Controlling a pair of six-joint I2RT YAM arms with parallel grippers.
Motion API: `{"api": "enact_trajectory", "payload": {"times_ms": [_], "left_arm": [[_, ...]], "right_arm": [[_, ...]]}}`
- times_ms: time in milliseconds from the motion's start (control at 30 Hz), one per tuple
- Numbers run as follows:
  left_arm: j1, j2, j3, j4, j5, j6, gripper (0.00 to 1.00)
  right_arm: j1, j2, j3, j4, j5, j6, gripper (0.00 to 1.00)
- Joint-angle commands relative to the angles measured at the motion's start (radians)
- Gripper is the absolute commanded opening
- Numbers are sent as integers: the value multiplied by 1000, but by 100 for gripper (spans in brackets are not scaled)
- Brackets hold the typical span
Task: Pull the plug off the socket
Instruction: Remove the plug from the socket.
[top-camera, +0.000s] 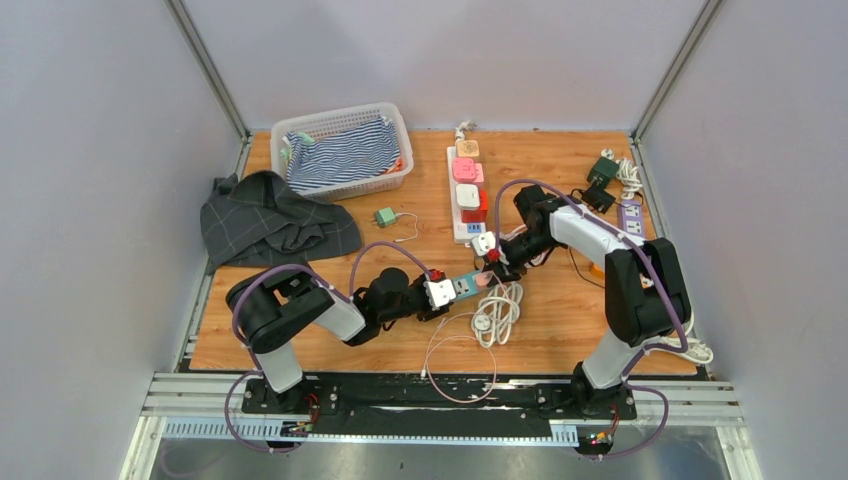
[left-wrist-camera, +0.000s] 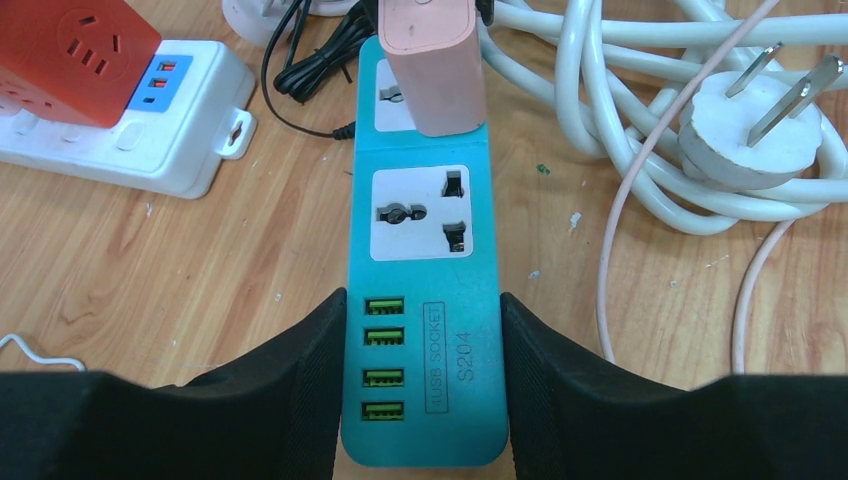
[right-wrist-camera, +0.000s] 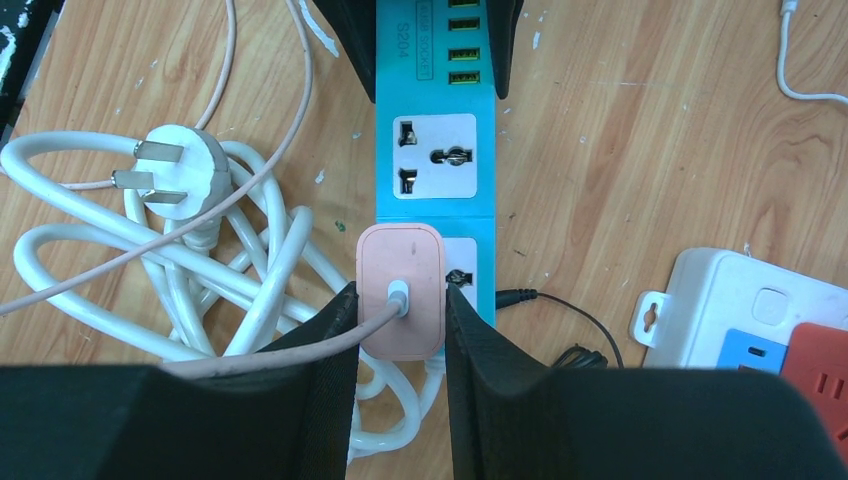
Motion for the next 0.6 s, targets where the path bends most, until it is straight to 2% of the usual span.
{"api": "enact_trajectory", "payload": {"times_ms": [0, 67, 267, 467, 567], "left_arm": [[4, 27, -13, 62, 11, 6, 4], [4, 33, -11, 61, 16, 5, 1], [5, 42, -21, 90, 17, 2, 0], [4, 32, -40, 116, 9, -2, 0], [4, 32, -38, 111, 12, 0, 0]], "right_arm": [[41, 1, 13, -101, -20, 9, 0], [61, 8, 26, -101, -41, 35, 0], [74, 34, 74, -97, 10, 109, 0], [-16, 20, 16, -80, 91, 70, 0], [-22, 6, -3, -71, 107, 63, 0]]}}
